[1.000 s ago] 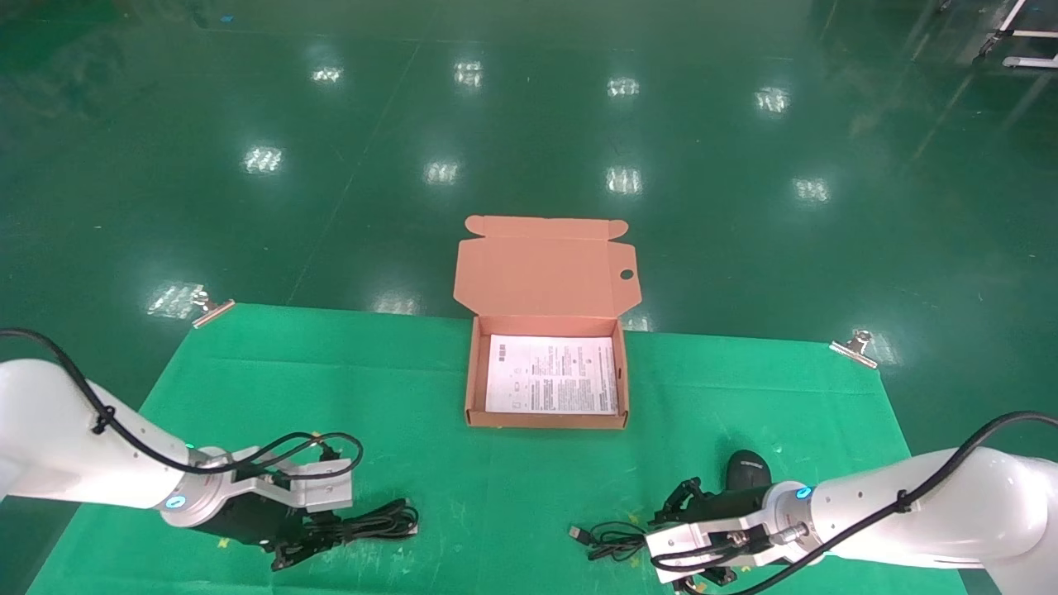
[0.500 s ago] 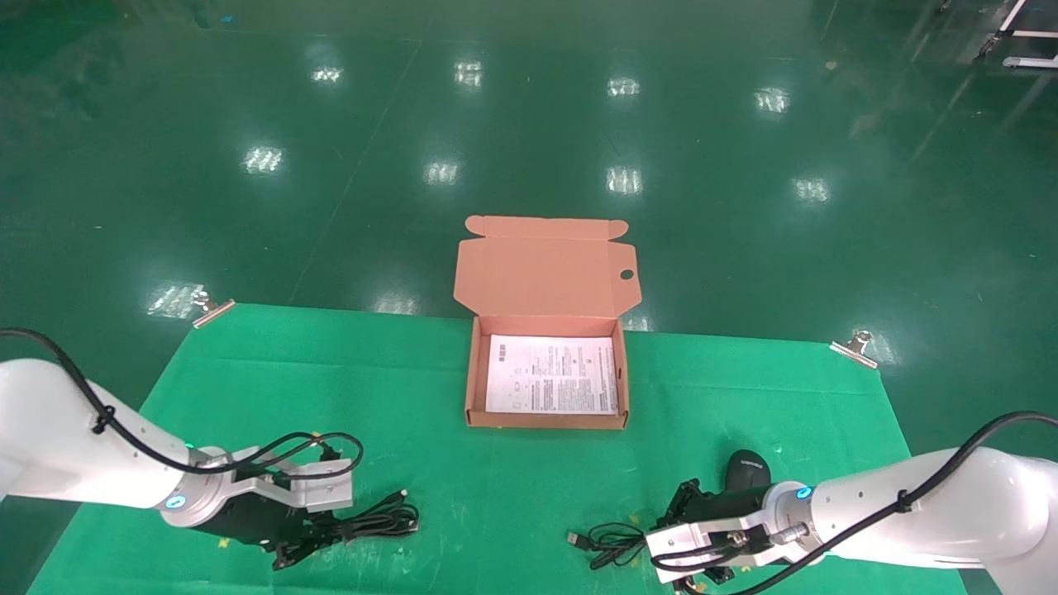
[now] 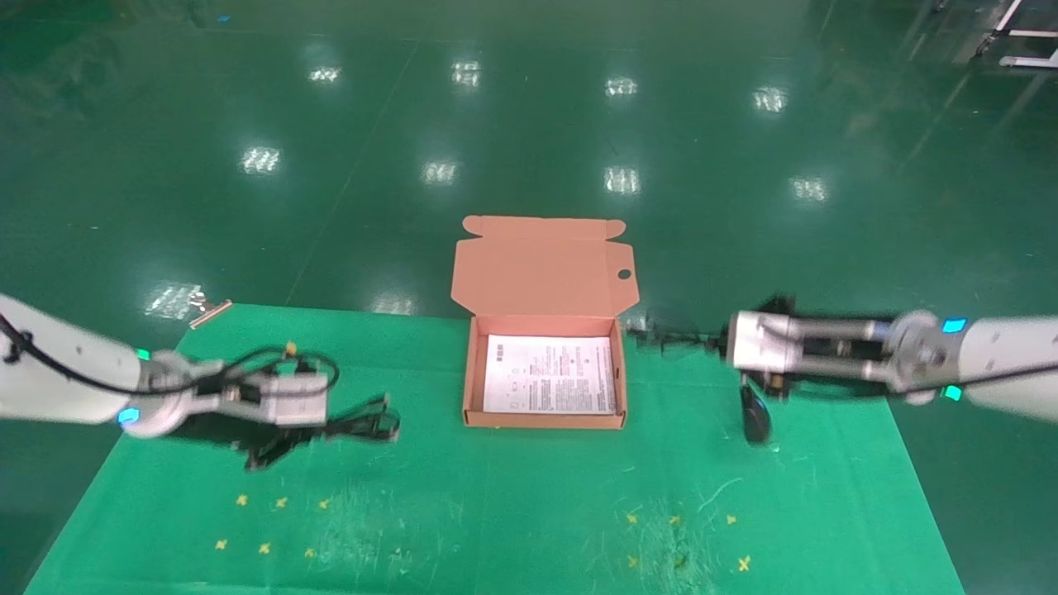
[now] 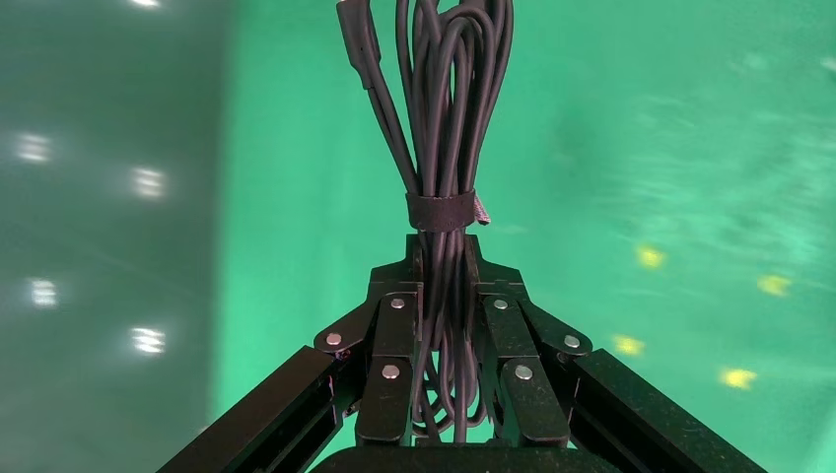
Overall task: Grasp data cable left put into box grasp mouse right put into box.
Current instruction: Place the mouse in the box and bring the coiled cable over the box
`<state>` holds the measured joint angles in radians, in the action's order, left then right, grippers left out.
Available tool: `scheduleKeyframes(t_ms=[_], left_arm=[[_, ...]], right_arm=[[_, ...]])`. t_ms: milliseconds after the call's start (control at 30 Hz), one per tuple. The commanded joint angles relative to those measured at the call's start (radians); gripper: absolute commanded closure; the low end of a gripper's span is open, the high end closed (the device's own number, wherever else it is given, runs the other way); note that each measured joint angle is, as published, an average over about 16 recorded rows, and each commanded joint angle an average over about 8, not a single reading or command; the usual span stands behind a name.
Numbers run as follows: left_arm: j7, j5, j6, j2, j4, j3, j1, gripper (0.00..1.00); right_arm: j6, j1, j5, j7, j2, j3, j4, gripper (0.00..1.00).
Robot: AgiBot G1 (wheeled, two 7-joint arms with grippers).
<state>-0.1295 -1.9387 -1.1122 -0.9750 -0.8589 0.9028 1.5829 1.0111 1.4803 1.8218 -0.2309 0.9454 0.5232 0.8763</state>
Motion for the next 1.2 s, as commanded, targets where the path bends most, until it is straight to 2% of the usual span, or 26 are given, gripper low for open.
scheduleKeyframes(t_ms=[33,467,667,967,1200], left_arm=[[-0.016,-0.006,0.008,0.008,-0.036,-0.005,0.007,1.0],[-0.035,-0.019,0.066,-0.012,-0.123,-0.025,0.039,1.0],[-0.012,-0.017,0.096,-0.041,-0.095,-0.034,0.066,1.0],[0.053,-0.006,0.165,-0.1,0.002,-0.057,0.134,1.0],[0.083,-0.008,0.183,-0.117,0.026,-0.062,0.163,1.0]], right_arm=[[-0.007,0.02,-0.007,-0.004,0.007,-0.008,-0.002,1.0],[-0.052,0.133,-0.056,-0.095,0.128,-0.028,-0.087,1.0],[-0.073,0.181,-0.08,-0.156,0.192,-0.035,-0.157,1.0],[-0.099,0.285,-0.135,-0.284,0.313,-0.056,-0.34,1.0],[-0.103,0.332,-0.145,-0.339,0.353,-0.057,-0.418,1.0]])
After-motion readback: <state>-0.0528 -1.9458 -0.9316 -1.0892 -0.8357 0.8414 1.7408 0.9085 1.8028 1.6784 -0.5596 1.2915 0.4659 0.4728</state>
